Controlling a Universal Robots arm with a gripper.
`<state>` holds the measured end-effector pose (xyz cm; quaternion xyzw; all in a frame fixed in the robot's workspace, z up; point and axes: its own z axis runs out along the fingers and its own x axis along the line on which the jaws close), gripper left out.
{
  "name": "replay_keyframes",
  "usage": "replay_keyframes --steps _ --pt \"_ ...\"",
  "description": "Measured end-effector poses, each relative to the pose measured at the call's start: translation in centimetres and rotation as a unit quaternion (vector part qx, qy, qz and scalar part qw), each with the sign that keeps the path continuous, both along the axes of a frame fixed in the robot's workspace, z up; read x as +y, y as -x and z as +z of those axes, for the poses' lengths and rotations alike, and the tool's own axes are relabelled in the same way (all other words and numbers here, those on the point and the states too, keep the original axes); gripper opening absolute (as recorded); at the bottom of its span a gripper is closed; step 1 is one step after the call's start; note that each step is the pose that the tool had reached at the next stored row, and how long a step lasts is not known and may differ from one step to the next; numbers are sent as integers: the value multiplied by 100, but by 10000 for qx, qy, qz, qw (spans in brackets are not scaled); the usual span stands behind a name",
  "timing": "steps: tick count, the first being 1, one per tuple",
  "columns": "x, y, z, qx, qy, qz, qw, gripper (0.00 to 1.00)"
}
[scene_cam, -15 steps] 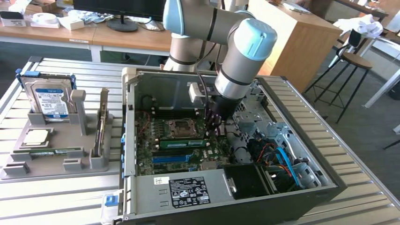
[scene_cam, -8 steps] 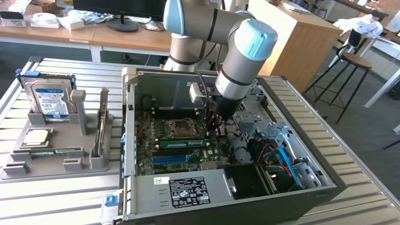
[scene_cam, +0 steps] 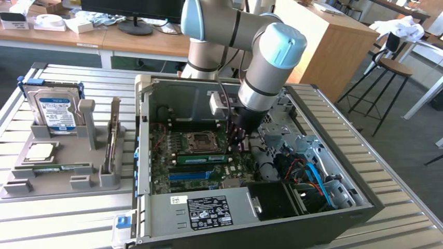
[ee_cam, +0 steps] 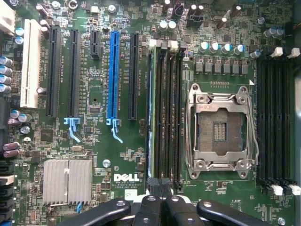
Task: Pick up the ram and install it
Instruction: 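Press down the ram until it locks into place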
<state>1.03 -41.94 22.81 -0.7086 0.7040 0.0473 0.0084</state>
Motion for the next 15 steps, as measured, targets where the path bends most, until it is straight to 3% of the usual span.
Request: replay_keyframes --steps 15 --pt "0 0 -38 0 -1 0 10000 10"
